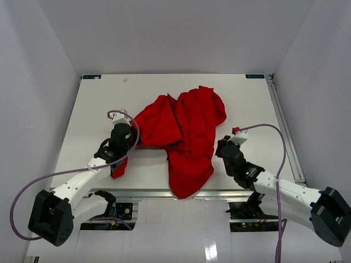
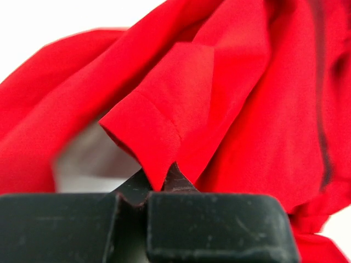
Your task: Zip up the jacket
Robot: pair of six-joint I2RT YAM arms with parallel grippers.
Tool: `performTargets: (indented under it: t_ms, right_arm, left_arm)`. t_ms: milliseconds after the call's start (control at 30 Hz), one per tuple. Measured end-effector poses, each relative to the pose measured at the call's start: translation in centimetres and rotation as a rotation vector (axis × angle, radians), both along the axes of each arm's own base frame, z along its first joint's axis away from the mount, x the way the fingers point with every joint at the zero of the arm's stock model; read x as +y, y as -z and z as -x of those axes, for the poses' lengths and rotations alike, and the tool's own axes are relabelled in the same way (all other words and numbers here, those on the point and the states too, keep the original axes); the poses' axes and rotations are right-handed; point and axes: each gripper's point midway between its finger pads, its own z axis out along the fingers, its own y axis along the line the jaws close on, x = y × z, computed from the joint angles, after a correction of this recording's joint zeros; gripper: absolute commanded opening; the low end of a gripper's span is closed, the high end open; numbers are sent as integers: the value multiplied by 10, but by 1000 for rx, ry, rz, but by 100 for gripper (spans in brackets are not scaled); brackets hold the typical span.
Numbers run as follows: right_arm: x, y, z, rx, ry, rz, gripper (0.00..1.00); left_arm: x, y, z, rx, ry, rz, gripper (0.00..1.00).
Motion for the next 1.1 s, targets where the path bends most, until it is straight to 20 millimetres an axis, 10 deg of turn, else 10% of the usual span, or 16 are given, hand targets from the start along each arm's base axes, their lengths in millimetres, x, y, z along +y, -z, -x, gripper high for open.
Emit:
performTargets:
  t_ms: [167,267,333,600,833,1100]
  right_arm:
    - [-58,-28,-36,-56,186,30,20]
    - [-60,-38,-48,-44,146,34,40]
    - [-43,-46,-51,-33,60,7,68]
    - [28,-34,-18,65,-273,-109,98]
    - [72,-5,41,202,-462,-142,90]
    - [89,33,87,316,-545,-132,94]
  left_arm:
    - [23,42,17,75,-88,-43,7]
    - [31,53,22,94,-114,-51,67]
    - [33,53,22,96,-119,-49,77]
    - [11,25,21,78,15,-12,85]
    - [-9,-46,15,-56,116,56,86]
    - [-5,-47,24,-29,123,31,86]
